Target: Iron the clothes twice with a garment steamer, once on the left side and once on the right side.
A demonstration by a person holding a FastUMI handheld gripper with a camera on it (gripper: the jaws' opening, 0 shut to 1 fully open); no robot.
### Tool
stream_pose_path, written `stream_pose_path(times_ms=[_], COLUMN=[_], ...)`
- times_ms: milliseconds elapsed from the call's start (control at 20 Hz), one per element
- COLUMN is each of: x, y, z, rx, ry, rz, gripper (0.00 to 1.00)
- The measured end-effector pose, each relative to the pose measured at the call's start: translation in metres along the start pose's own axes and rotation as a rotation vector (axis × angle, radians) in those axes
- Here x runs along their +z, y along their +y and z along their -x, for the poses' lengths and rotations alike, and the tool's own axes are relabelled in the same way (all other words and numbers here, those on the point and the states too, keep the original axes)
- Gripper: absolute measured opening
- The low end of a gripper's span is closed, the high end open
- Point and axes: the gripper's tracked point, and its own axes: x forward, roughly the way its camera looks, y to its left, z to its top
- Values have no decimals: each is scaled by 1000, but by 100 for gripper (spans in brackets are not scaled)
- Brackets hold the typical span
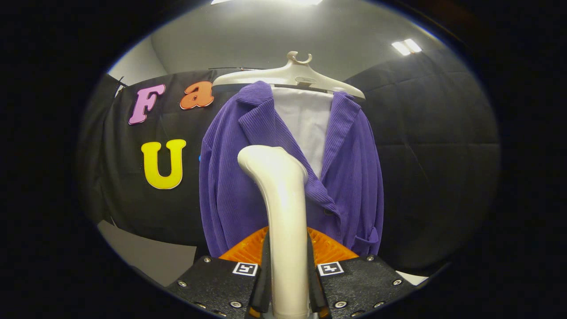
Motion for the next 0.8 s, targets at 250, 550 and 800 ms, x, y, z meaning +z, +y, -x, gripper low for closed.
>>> stream_pose_path(times_ms=[250,550,800], x=[-30,-69,-119], y=[-7,-9,-13], z=[-1,3,7], rx=[-49,-60,-66], ry=[18,53,145], rz=[-10,16,36], gripper=[34,34,35])
